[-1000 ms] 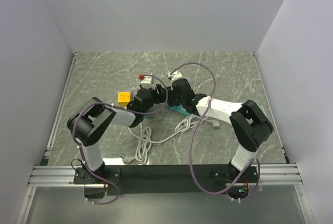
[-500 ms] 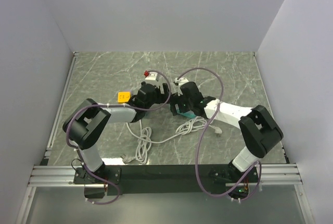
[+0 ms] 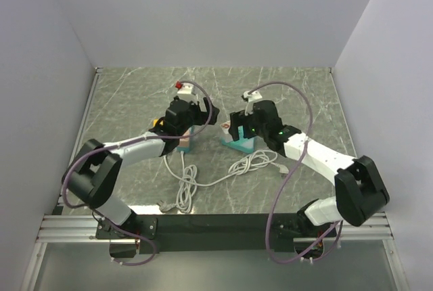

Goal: Insert the plug

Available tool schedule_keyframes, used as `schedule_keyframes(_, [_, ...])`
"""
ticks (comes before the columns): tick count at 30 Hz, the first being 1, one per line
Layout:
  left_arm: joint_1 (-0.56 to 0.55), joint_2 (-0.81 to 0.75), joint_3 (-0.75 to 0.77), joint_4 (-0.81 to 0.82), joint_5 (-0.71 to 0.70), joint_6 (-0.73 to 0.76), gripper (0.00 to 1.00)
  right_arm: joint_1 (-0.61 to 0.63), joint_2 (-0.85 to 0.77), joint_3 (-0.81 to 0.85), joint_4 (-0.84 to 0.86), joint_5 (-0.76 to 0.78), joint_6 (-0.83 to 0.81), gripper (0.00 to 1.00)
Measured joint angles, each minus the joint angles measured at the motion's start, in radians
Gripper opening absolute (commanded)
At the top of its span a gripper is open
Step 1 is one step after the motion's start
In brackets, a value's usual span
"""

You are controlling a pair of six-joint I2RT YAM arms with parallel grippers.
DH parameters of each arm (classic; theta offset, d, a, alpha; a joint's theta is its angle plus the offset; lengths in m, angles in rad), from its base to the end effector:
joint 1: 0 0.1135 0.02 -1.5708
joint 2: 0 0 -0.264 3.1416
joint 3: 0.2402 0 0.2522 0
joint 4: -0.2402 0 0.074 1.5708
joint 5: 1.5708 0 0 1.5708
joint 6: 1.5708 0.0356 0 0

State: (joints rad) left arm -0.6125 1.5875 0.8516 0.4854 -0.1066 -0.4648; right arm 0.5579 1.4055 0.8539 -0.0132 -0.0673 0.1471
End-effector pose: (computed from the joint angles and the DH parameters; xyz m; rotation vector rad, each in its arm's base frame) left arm 0.2904 -0.1994 0.2304 0.0607 1.8699 -0.6588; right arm 0.2610 0.1657 0.2380 -0.4826 2.1190 0.4814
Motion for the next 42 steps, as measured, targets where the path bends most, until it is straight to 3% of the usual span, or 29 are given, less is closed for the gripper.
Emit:
schedule_keyframes(7, [0.077,-0.171,0.0,-0.079,-0.06,-0.002,0.99,-0.132,-0.152,-0.079,0.003,-0.003,-0.007,0.93])
schedule_keyframes(22, [0.512,-0.521,-0.034,-0.394,-0.166,0.002,0.99,-0.491,-0.449,-0.219,0.066,-0.052,0.056,0.94])
schedule_keyframes(33, [0.522,-0.601,-0.019,-0.558,-0.245,0.003,0.99,-0.539,-0.612,-0.234,0.059,0.041,0.095,1.0])
schedule_keyframes(42, [0.505,-0.6,-0.017,-0.569,-0.267,0.005,0.99,-0.539,-0.615,-0.24,0.042,0.096,0.099,1.0])
